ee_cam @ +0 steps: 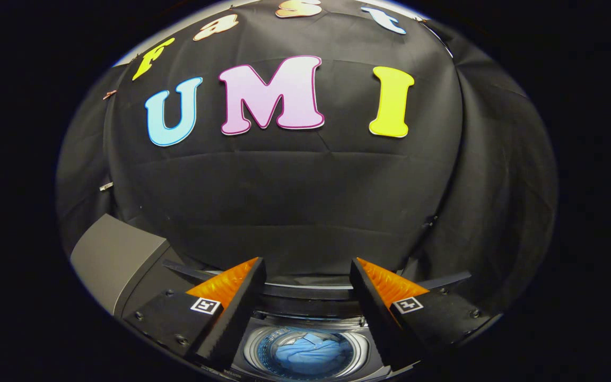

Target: Put the clothes into the washing machine and then close the washing machine lid.

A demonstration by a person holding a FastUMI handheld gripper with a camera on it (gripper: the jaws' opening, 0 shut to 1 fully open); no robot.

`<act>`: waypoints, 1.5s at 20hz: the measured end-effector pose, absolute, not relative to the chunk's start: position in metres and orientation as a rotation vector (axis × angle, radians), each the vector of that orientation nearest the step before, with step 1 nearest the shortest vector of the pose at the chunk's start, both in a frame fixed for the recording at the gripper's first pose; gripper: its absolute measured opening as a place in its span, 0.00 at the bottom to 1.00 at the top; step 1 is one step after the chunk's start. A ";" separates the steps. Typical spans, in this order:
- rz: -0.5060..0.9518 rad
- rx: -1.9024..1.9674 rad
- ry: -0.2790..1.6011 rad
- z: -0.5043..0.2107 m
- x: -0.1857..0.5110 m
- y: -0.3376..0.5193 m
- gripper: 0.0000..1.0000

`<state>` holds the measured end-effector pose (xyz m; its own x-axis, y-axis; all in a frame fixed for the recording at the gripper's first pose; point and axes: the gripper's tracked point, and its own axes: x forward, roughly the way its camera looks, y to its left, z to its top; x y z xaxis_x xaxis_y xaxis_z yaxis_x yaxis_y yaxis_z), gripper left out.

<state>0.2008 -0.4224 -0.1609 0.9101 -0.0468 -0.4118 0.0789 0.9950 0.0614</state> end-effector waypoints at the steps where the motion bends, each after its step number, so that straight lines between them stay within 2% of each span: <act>1: -0.064 0.076 0.421 -0.162 0.197 -0.422 1.00; 17: -0.013 0.073 0.401 -0.179 0.148 -0.412 1.00; 19: -0.007 0.082 0.450 -0.198 0.138 -0.410 1.00; 21: -0.062 -0.007 0.606 -0.238 0.117 -0.422 1.00; 24: -0.047 -0.005 0.734 -0.302 0.075 -0.418 1.00; 26: -0.043 0.003 0.774 -0.327 0.055 -0.416 1.00; 30: -0.031 0.021 0.779 -0.326 0.045 -0.411 1.00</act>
<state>0.0450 -0.4112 -0.3264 0.7114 -0.0202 -0.7025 0.0357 0.9993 0.0074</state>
